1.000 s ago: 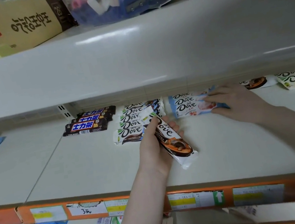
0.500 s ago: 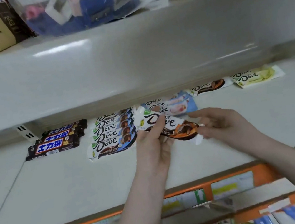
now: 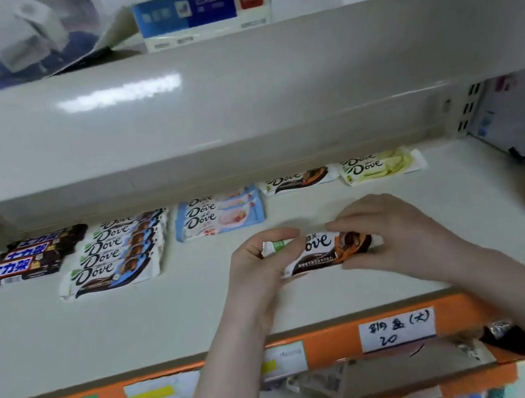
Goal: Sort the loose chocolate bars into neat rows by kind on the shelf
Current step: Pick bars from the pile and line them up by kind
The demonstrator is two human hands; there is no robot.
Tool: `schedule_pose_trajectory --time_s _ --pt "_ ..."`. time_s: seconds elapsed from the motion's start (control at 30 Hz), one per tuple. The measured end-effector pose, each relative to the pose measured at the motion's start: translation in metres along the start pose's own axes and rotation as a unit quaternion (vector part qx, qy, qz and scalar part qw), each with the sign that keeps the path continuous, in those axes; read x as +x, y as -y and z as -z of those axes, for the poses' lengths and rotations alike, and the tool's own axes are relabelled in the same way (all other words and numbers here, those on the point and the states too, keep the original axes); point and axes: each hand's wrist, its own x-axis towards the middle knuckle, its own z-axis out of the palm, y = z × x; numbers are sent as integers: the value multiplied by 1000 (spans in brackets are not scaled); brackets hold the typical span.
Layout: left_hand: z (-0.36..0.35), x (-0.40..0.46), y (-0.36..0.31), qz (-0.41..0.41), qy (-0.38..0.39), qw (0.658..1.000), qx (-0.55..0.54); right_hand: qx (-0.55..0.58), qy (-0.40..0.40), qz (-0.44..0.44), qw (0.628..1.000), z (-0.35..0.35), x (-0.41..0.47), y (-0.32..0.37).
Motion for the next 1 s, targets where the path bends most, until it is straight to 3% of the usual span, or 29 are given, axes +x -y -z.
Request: schedule_pose_trajectory --time_s 0.2,0.27,0.37,0.47,0.6,0.8,1.0 --pt "-10 2 4 -13 -45 999 -17 -35 17 39 998 0 11 -16" --pt "-6 6 5 -77 -103 986 107 -24 8 19 1000 2 23 -20" --pt "3 8 6 -179 -191 899 351 -44 -3 5 999 0 44 -31" --pt "13 7 12 -239 -197 837 452 -67 -8 7 998 -6 64 -44" --pt "21 8 20 -246 -197 794 519 -74 -31 -35 996 -15 84 -54" --pt "19 8 22 -244 -194 759 572 -51 -20 -77 996 -30 96 -73" --pt "18 8 24 -232 -178 760 581 -33 -11 -79 996 -35 99 -82"
